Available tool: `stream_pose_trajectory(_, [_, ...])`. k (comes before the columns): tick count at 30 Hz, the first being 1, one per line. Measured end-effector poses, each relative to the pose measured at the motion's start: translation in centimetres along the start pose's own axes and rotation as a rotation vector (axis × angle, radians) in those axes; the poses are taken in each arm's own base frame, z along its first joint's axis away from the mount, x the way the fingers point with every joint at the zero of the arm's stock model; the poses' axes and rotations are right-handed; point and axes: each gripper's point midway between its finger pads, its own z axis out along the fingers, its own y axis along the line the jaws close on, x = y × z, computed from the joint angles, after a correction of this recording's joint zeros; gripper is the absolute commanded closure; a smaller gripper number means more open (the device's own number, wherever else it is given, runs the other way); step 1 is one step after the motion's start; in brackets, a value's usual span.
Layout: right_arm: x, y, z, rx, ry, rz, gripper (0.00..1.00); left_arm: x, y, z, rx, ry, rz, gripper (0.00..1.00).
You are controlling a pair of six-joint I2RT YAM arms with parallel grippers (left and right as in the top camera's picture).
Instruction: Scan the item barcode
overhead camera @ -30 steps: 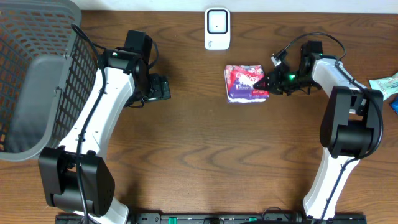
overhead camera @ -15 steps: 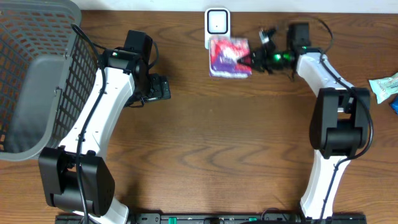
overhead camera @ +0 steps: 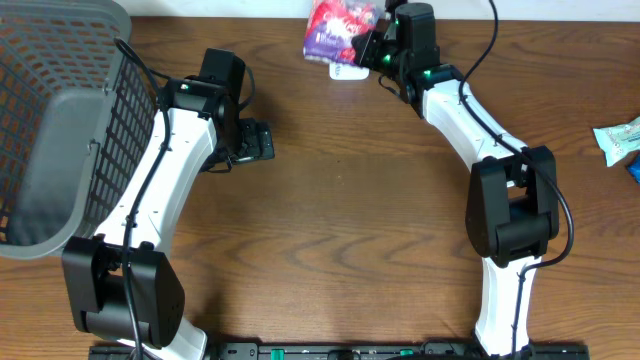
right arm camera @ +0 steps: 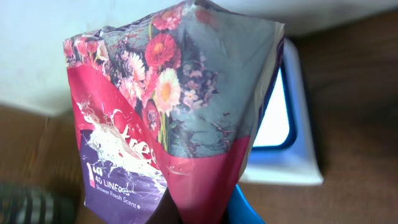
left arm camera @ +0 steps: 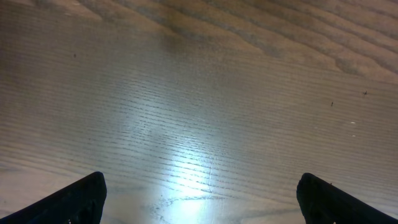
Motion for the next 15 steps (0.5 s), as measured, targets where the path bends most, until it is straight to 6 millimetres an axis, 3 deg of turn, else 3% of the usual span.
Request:
stream_pose_trajectory(10, [-2.6,-3.6,-0.8,0.078,-0.062,0.069,0.99,0.0,0.0,0.0,0.0,0.0,0.0,0.02])
stream_pose_trajectory(15, [-4.1,-6.3,-2.2,0.068,-0.04,0.115,0.99,0.0,0.0,0.0,0.0,0.0,0.0,0.02])
